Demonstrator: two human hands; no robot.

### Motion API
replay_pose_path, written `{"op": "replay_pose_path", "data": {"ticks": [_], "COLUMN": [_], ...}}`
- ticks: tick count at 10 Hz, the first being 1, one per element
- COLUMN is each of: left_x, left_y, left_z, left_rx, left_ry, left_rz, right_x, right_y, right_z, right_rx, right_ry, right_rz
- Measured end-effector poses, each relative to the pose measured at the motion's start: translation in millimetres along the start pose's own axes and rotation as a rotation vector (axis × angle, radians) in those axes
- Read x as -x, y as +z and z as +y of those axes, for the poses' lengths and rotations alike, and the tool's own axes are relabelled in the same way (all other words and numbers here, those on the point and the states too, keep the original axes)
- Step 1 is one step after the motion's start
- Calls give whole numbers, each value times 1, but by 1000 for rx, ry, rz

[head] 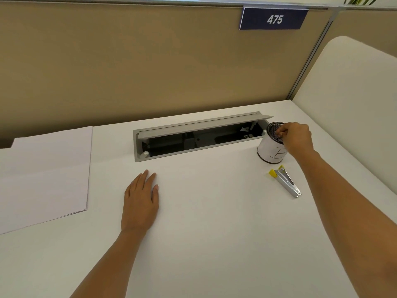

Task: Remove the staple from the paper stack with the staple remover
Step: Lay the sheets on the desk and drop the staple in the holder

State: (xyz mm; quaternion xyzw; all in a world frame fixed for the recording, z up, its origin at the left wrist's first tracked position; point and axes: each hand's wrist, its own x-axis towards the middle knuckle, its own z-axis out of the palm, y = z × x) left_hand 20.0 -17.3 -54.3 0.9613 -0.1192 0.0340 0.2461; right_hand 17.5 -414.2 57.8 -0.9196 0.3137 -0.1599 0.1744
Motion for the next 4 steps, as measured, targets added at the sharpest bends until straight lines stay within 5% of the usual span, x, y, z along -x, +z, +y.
{"op": "replay_pose_path", "data": {"ticks": [4], "left_x": [0], "left_y": [0], "left_z": [1], "left_rx": [33], "left_ry": [-2], "left_rz": [28], "right_x": [17], "right_y": [-4], "right_z": [-4], "right_rx": [-85], "right_ry": [4], "right_rz": [110]}}
